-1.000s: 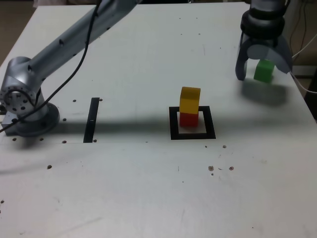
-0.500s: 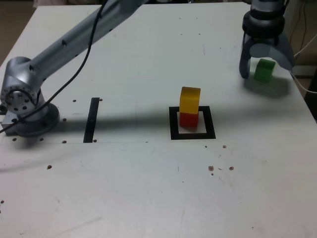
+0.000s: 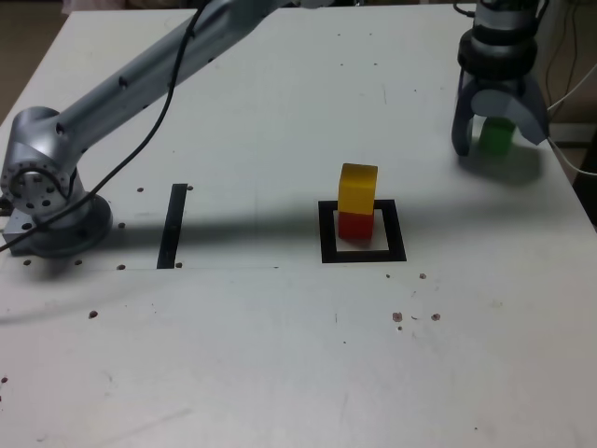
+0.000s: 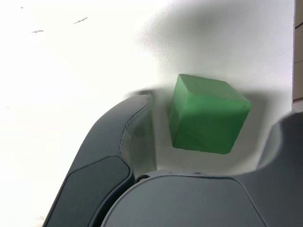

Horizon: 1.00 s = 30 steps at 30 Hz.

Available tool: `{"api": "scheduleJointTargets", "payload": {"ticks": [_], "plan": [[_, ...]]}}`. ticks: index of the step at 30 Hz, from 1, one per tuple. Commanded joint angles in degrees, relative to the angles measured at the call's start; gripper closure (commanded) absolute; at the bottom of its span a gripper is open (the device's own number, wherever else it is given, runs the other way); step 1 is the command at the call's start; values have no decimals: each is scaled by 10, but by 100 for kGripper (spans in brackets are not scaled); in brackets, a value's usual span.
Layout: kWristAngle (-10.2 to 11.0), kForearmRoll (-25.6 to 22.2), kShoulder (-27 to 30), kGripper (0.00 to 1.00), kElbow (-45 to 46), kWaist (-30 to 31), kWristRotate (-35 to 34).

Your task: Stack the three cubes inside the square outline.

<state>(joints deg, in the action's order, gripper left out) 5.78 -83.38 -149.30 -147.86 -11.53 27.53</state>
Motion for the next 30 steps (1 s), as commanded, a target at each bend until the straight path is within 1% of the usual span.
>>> {"api": "scheduleJointTargets", "payload": {"ticks": [1,3,5,8,15,30], "plan": [[3,0,-2,46,-4,3,-2],[7,1,-1,55,-5,5,-3],[9,2,-1,63,-5,6,-3],[10,4,0,69,-5,6,-2],[11,2,1,72,-4,7,-1],[11,-2,3,72,-4,9,-1]]}}
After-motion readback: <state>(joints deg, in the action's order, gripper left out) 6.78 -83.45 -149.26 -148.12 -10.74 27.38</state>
